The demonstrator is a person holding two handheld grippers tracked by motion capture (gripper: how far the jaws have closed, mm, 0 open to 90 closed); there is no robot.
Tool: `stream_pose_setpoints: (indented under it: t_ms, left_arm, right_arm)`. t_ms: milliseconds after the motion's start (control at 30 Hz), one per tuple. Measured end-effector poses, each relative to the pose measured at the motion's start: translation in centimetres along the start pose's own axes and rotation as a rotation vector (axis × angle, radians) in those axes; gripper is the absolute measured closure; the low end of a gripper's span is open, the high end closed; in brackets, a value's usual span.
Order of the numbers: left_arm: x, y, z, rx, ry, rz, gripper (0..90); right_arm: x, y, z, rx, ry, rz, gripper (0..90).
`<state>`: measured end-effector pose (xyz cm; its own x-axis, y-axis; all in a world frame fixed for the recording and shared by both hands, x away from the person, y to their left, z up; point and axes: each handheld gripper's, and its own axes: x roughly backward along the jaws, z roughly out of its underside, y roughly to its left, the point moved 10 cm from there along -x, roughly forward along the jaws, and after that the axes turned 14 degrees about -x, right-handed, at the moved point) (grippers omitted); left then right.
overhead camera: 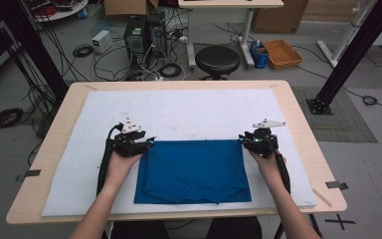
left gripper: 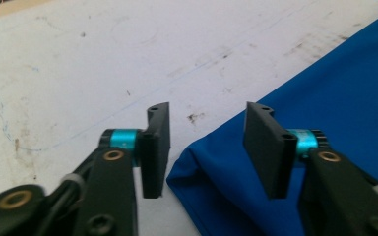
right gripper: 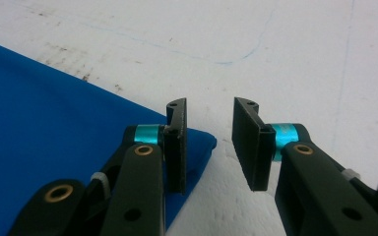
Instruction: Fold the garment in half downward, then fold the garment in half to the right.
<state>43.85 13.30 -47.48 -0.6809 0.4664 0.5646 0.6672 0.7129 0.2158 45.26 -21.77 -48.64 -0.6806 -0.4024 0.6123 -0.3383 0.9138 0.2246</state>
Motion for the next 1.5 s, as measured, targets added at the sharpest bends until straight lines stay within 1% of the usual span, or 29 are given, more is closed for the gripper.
stream_pose_setpoints:
  t_ms: [33, 67, 100, 167, 233, 300, 367, 400, 433, 500, 567, 633, 800, 1033, 1133, 1300, 1400, 1467, 1500]
  left_arm:
    - [0.4, 0.0, 0.0, -0.01, 0.002, -0.008, 44.8]
    - [0.8, -0.1, -0.1, -0.012, -0.003, -0.016, 40.7]
    - [1.2, -0.2, -0.1, -0.017, -0.013, -0.013, 39.8]
    - [2.1, -0.5, -0.3, -0.013, -0.042, -0.015, 38.9]
    - [3.1, -0.5, -0.3, -0.01, -0.064, -0.023, 35.2]
    - [4.1, -0.7, -0.4, -0.007, -0.09, -0.017, 34.7]
    - [5.1, -0.7, -0.4, -0.001, -0.114, -0.01, 33.0]
    - [5.5, -0.8, -0.4, 0.004, -0.127, -0.004, 32.1]
    - [5.8, -0.8, -0.2, 0.0, -0.134, -0.006, 31.0]
    - [6.3, -0.7, 0.1, -0.008, -0.148, -0.023, 30.2]
    - [6.4, -0.6, 0.4, -0.003, -0.148, -0.014, 30.2]
    - [6.5, -0.5, 0.7, 0.0, -0.142, -0.022, 30.2]
    - [6.8, -0.7, 0.5, -0.003, -0.156, -0.02, 30.2]
    - [6.6, -1.0, 0.5, -0.017, -0.146, -0.016, 30.1]
    - [6.6, -1.0, 0.4, -0.012, -0.147, -0.017, 30.2]
    - [7.3, -1.1, 0.1, 0.01, -0.155, -0.012, 30.4]
    - [7.9, -1.3, 0.5, 0.05, -0.134, -0.009, 30.4]
    - [8.2, -1.6, 0.9, 0.07, -0.117, -0.009, 30.5]
    - [8.5, -1.8, 1.2, 0.072, -0.105, -0.006, 30.5]
  right_arm:
    - [0.4, 0.0, -0.1, -0.002, -0.01, -0.001, 61.1]
    - [0.8, -0.1, -0.1, -0.005, -0.019, -0.004, 58.1]
    - [1.2, -0.2, -0.2, -0.014, -0.029, -0.011, 56.0]
    - [2.1, -0.3, -0.2, -0.024, -0.057, -0.024, 50.7]
    - [2.8, -0.5, 0.0, -0.034, -0.071, -0.035, 45.8]
    - [3.4, -0.5, 0.4, -0.028, -0.079, -0.042, 44.0]
    - [4.0, -0.6, 0.7, -0.009, -0.092, -0.047, 42.5]
    - [4.3, -0.6, 0.9, -0.003, -0.102, -0.043, 42.3]
    - [4.6, -0.7, 1.0, -0.002, -0.109, -0.04, 42.0]
    - [5.0, -0.9, 1.0, -0.009, -0.125, -0.041, 41.6]
    - [5.2, -1.0, 1.0, -0.012, -0.131, -0.039, 40.9]
    - [5.4, -1.0, 0.8, -0.01, -0.14, -0.041, 40.8]
    - [5.4, -0.9, 0.7, -0.012, -0.147, -0.044, 40.5]
    - [5.5, -1.1, 0.8, -0.02, -0.145, -0.041, 40.3]
    - [5.6, -1.1, 0.8, -0.024, -0.146, -0.042, 40.3]
    - [5.7, -1.1, 0.5, -0.026, -0.154, -0.046, 40.3]
    - [5.7, -1.0, 0.3, -0.032, -0.157, -0.051, 40.2]
    - [5.6, -1.1, 0.2, -0.031, -0.158, -0.05, 40.3]
    - [5.5, -1.1, 0.2, -0.03, -0.157, -0.051, 40.2]
